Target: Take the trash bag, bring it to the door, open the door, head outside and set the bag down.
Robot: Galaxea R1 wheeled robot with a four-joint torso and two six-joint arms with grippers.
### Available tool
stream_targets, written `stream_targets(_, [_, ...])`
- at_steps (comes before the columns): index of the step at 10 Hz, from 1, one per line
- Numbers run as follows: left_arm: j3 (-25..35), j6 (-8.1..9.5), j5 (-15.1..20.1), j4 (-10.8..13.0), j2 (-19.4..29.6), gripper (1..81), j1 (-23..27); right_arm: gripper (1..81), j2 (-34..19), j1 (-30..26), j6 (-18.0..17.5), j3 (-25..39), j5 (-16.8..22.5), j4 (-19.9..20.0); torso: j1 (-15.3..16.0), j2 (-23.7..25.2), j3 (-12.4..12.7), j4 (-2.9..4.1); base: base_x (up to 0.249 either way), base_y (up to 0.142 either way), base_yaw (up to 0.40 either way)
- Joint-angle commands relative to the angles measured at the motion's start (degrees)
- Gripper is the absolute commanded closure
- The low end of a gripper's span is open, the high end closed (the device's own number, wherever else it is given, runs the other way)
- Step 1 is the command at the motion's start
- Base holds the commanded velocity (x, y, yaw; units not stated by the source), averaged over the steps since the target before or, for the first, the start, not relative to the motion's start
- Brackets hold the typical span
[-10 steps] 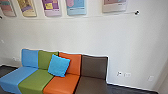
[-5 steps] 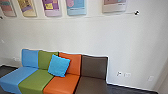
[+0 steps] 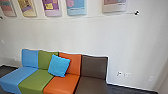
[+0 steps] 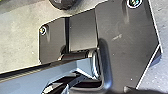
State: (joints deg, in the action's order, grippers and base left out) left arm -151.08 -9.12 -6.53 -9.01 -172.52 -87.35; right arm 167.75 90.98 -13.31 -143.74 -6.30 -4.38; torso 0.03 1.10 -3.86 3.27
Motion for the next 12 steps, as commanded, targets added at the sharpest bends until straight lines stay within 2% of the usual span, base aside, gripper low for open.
stream_targets(1, [10.7, -0.02, 2.1, -0.2, 8.6, 1.0, 1.4, 1.0, -8.9, -0.9, 0.0, 14.1, 2.9, 0.2, 0.0, 0.0, 0.0, 0.00, 0.000, 0.000, 0.000])
stream_targets(2, [11.9, -0.02, 2.1, -0.3, 10.1, 1.0, 1.4, 1.0, -11.3, -0.8, -0.1, 17.7, 2.9, 0.2, 0.0, 0.0, 0.0, 0.00, 0.000, 0.000, 0.000])
stream_targets(3, [13.4, -0.02, 1.8, -0.3, 11.5, 1.0, 1.4, 1.0, -14.0, -0.8, -0.3, 21.6, 3.0, 0.3, 3.7, 5.8, 0.0, 0.00, 0.000, 0.000, 0.000])
stream_targets(5, [19.1, 0.07, 1.7, -1.5, 15.5, 1.0, 2.1, 1.0, -20.0, -1.2, -0.3, 30.7, 5.0, 0.2, 4.0, 6.2, 0.0, 0.00, 0.000, 0.000, 0.000])
stream_targets(6, [22.3, 0.07, 1.7, -4.2, 18.0, 1.0, 2.6, 1.0, -22.3, -1.5, -0.4, 34.0, 5.0, 0.3, 4.8, 7.5, -4.9, -1.93, 0.000, 0.000, 0.000])
stream_targets(7, [24.6, 0.15, 1.8, -6.9, 19.9, 1.0, 3.2, 1.0, -24.0, -1.7, -0.5, 35.8, 5.0, 0.3, 5.7, 9.1, -5.4, -2.18, 0.000, 0.000, 0.000])
stream_targets(9, [25.9, 0.15, 1.9, -9.9, 21.9, 1.0, 3.9, 1.0, -27.9, -2.5, -0.5, 39.3, 5.0, 0.4, 7.8, 12.7, -7.9, -2.89, 0.000, 0.000, 0.000])
stream_targets(10, [25.9, 0.15, 1.9, -10.9, 22.3, 1.0, 4.2, 1.0, -30.3, -3.1, -0.6, 41.5, 4.8, 0.4, 9.0, 14.5, -9.6, -2.80, 0.000, 0.000, 0.000])
stream_targets(11, [25.9, 0.15, 1.9, -11.4, 22.6, 1.0, 4.5, 1.0, -33.2, -3.6, -0.7, 44.3, 4.4, 0.7, 10.3, 16.5, -11.6, -3.21, 0.000, 0.000, 0.000])
stream_targets(12, [25.7, 0.15, 2.0, -11.6, 22.7, 1.0, 5.0, 1.0, -36.0, -4.3, -0.8, 47.2, 4.3, 0.9, 11.7, 18.6, -13.5, -2.36, 0.000, 0.000, 0.000])
